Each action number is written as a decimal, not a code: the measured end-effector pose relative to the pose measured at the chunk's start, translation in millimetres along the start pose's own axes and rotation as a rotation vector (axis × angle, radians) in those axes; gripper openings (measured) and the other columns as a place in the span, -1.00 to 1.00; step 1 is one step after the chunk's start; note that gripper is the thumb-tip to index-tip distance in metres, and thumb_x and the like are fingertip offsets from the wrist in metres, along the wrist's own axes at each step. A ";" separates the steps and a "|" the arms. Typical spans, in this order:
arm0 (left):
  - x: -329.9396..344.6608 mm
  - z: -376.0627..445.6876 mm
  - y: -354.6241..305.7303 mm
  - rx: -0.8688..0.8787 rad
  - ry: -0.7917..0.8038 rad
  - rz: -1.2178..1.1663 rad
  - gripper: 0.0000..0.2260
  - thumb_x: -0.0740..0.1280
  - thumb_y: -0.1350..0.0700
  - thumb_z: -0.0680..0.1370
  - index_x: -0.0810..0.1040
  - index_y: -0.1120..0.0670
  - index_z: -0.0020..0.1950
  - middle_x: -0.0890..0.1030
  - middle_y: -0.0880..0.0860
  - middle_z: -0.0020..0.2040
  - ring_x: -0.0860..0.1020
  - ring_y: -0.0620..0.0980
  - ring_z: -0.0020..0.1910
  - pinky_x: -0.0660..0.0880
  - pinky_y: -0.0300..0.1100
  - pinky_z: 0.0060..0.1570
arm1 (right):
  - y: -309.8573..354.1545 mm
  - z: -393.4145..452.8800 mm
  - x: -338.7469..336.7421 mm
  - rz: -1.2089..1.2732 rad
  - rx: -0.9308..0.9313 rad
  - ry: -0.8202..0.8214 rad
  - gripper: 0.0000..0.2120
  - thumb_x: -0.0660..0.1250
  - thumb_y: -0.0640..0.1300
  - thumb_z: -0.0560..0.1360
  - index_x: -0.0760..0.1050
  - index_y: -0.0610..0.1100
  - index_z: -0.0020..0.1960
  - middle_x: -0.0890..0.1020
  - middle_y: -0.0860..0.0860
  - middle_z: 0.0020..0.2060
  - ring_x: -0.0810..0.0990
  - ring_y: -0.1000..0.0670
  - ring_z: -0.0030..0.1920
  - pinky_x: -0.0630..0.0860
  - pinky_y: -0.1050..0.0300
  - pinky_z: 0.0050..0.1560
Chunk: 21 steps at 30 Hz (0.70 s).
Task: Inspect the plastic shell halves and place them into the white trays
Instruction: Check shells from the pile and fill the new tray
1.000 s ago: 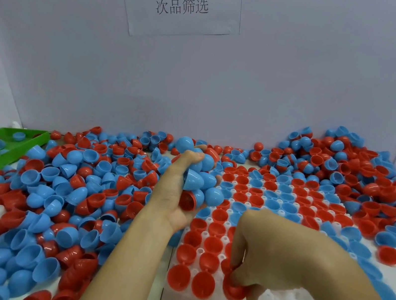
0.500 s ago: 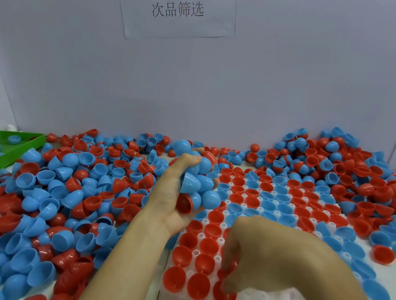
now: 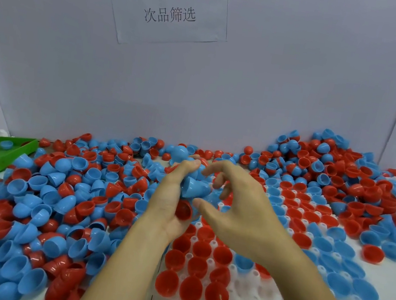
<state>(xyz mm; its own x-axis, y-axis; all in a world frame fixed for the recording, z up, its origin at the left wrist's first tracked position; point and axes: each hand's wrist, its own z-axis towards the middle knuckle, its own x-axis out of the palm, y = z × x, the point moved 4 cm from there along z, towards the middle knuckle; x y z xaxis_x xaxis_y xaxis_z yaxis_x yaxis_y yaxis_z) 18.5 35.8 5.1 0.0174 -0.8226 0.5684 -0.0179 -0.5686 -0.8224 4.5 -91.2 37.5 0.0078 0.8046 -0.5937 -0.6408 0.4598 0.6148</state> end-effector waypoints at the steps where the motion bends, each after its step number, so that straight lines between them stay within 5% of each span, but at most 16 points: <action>1: -1.0 1.3 0.4 0.012 -0.031 0.009 -0.98 0.44 0.07 0.46 0.65 -0.03 -0.16 0.62 0.07 -0.19 0.60 0.02 -0.24 0.55 -0.09 -0.27 | 2.3 -0.4 1.9 0.027 -0.025 0.000 -0.67 0.48 0.04 0.42 0.44 0.19 0.11 0.49 0.19 -0.09 0.46 0.19 -0.05 0.39 0.37 -0.06; 5: -2.1 2.7 2.2 0.044 -0.083 0.048 -0.81 0.44 0.07 0.51 0.57 0.08 0.09 0.65 0.09 -0.07 0.68 0.03 -0.20 0.59 -0.14 -0.35 | 7.5 -0.2 7.5 0.017 -0.029 -0.030 -0.76 0.47 0.07 0.46 0.49 0.15 0.08 0.53 0.15 -0.13 0.53 0.14 -0.13 0.49 0.34 -0.11; 9: 4.5 -0.7 3.4 -0.016 -0.093 -0.022 -0.53 0.46 -0.04 0.50 0.54 0.18 0.33 0.64 0.27 0.22 0.65 0.24 0.17 0.66 0.05 -0.01 | 2.9 2.4 2.9 0.169 0.070 -0.151 -0.89 0.45 -0.10 0.50 0.55 0.04 -0.03 0.58 0.06 -0.26 0.58 0.11 -0.29 0.53 0.32 -0.30; 13: 1.4 0.3 4.8 -0.066 -0.064 -0.044 -0.65 0.42 -0.11 0.51 0.71 0.14 0.08 0.72 0.23 0.01 0.72 0.14 -0.08 0.67 -0.04 -0.17 | -1.1 3.0 -1.3 0.322 0.152 -0.165 -0.88 0.39 -0.16 0.52 0.55 0.06 -0.07 0.59 -0.04 -0.32 0.57 0.04 -0.43 0.54 0.21 -0.44; 15: -0.1 2.6 6.8 -0.062 -0.047 -0.036 -0.72 0.39 -0.08 0.53 0.77 0.07 -0.20 0.73 0.17 -0.13 0.72 0.07 -0.20 0.64 -0.11 -0.28 | -2.7 3.2 -1.7 0.340 0.192 -0.155 -0.86 0.36 -0.16 0.53 0.54 0.09 -0.08 0.61 -0.06 -0.32 0.64 -0.08 -0.35 0.63 0.00 -0.34; 17: -0.8 3.7 7.8 -0.057 -0.059 -0.040 -0.74 0.39 -0.02 0.54 0.76 0.06 -0.25 0.72 0.16 -0.19 0.71 0.06 -0.26 0.62 -0.11 -0.34 | -5.8 3.5 -2.1 0.329 0.227 -0.141 -0.85 0.34 -0.16 0.52 0.54 0.10 -0.09 0.62 -0.06 -0.32 0.66 -0.10 -0.30 0.65 -0.04 -0.26; 21: -3.6 5.1 6.1 -0.021 -0.136 0.019 -0.72 0.39 0.09 0.53 0.59 0.17 0.20 0.69 0.24 0.05 0.68 0.14 -0.09 0.65 -0.02 -0.21 | -10.6 2.2 -1.8 0.248 0.255 -0.100 -0.83 0.33 -0.17 0.50 0.51 0.12 -0.08 0.61 -0.06 -0.32 0.54 0.11 -0.44 0.53 0.25 -0.42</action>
<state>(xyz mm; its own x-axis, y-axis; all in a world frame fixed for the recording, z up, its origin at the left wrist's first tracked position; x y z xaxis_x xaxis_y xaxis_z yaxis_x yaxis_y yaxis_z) 23.4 35.3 -2.1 0.1521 -0.8257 0.5432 -0.0401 -0.5543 -0.8313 13.0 -96.7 33.2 -0.0408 0.9303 -0.3644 -0.4210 0.3148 0.8507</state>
